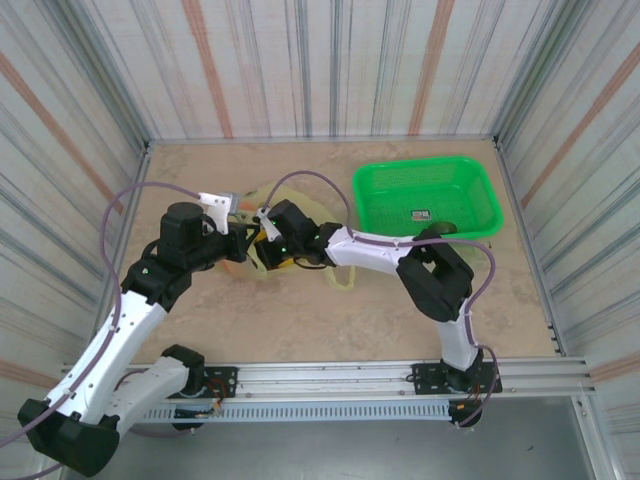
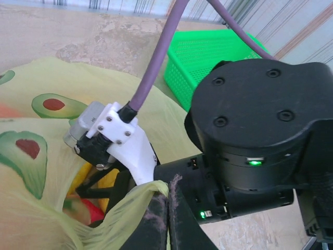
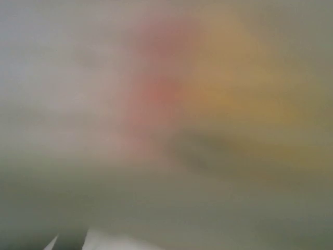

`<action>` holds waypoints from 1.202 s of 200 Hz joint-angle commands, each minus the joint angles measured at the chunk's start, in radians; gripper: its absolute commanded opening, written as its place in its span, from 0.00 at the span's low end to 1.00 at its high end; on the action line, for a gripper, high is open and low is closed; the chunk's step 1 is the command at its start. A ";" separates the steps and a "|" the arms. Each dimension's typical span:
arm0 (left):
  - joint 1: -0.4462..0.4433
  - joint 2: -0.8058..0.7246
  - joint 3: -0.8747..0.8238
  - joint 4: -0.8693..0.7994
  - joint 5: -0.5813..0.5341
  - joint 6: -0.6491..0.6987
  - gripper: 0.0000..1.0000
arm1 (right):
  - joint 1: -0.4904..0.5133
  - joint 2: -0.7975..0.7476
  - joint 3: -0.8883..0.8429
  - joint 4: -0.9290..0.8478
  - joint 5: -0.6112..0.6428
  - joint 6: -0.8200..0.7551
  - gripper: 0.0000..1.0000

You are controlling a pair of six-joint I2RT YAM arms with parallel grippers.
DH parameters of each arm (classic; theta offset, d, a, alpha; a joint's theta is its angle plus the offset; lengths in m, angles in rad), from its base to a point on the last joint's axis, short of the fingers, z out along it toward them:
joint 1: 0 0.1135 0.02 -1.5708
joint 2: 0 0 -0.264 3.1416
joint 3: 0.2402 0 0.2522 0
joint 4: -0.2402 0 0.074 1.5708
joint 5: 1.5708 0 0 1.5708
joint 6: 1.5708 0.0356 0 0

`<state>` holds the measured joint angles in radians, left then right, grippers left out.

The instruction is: Place the fake fruits into the plastic bag and tie a complex knot

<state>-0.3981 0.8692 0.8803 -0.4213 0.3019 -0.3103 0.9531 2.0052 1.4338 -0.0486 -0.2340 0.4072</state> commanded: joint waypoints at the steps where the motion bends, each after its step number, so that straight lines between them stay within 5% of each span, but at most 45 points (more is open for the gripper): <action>1: 0.010 -0.023 -0.008 -0.001 -0.016 0.022 0.00 | -0.011 0.018 0.034 -0.020 0.030 -0.011 0.82; 34: 0.010 -0.019 -0.008 -0.002 -0.017 0.020 0.00 | -0.014 -0.031 -0.010 -0.006 0.041 -0.031 0.85; 93: 0.010 -0.026 -0.008 -0.004 -0.025 0.023 0.00 | -0.068 -0.252 -0.172 0.032 0.004 -0.036 0.69; 147: 0.009 -0.013 -0.007 -0.002 -0.014 0.018 0.00 | -0.171 -0.494 -0.289 -0.060 -0.027 -0.048 0.67; 195: 0.010 -0.016 -0.006 -0.005 -0.015 0.015 0.00 | -0.396 -0.651 -0.335 -0.225 -0.052 -0.032 0.67; 240: 0.010 -0.012 -0.002 -0.005 -0.004 0.010 0.00 | -0.645 -0.631 -0.254 -0.473 0.019 0.044 0.68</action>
<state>-0.3981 0.8646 0.8803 -0.4217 0.2905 -0.3103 0.3874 1.3617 1.1191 -0.3145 -0.2657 0.3996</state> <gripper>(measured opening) 0.058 0.681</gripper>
